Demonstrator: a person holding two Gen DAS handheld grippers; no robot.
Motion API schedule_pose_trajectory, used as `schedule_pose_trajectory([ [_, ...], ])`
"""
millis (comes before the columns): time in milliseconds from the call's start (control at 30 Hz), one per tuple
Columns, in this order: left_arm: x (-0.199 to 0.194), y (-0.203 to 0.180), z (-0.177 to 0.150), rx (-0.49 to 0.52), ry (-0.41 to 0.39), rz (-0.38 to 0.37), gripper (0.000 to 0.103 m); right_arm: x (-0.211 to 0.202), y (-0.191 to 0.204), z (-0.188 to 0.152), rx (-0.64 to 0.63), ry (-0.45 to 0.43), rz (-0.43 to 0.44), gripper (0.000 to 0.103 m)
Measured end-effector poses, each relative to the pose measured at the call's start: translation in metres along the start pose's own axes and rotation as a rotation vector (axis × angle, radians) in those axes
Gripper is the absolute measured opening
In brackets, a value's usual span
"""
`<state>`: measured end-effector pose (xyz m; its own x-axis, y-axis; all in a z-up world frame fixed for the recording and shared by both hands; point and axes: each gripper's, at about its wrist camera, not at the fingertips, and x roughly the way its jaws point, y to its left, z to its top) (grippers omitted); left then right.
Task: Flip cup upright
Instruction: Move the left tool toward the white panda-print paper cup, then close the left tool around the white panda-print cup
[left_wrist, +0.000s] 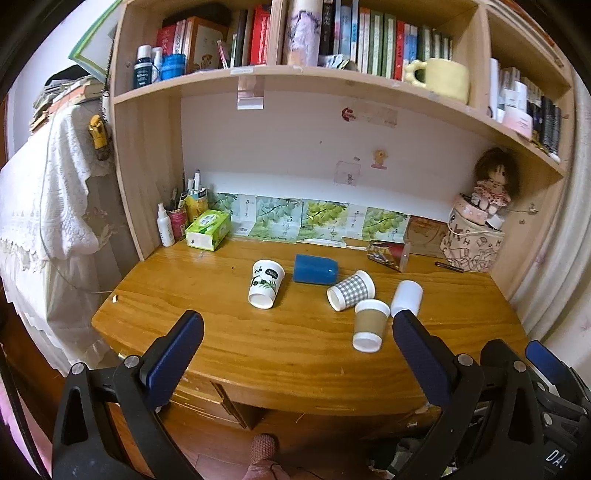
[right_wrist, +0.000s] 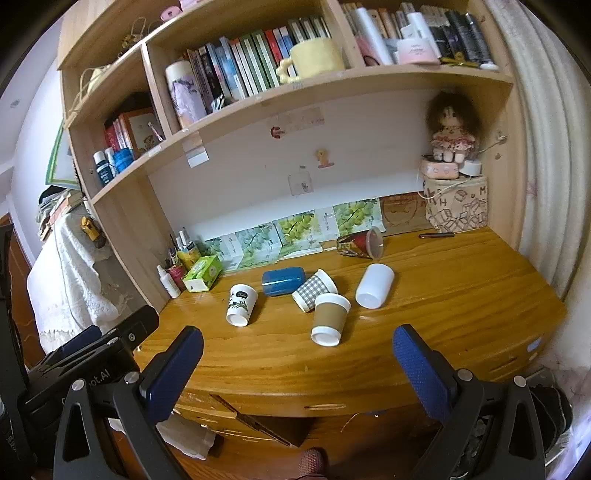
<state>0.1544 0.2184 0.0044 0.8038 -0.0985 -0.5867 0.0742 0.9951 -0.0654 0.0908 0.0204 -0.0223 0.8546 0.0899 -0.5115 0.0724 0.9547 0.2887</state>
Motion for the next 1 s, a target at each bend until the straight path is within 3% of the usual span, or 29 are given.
schedule_pose_trajectory([
  [467, 0.085, 0.029, 0.062, 0.045, 0.065, -0.014, 0.102, 0.095, 0.029, 0.048, 0.043, 0.053, 0.0, 0.103],
  [800, 0.162, 0.049, 0.088, 0.102, 0.21, -0.037, 0.102, 0.168, 0.051, 0.069, 0.089, 0.128, -0.015, 0.103],
  [1000, 0.214, 0.055, 0.093, 0.125, 0.361, -0.061, 0.102, 0.217, 0.054, 0.074, 0.153, 0.211, -0.039, 0.103],
])
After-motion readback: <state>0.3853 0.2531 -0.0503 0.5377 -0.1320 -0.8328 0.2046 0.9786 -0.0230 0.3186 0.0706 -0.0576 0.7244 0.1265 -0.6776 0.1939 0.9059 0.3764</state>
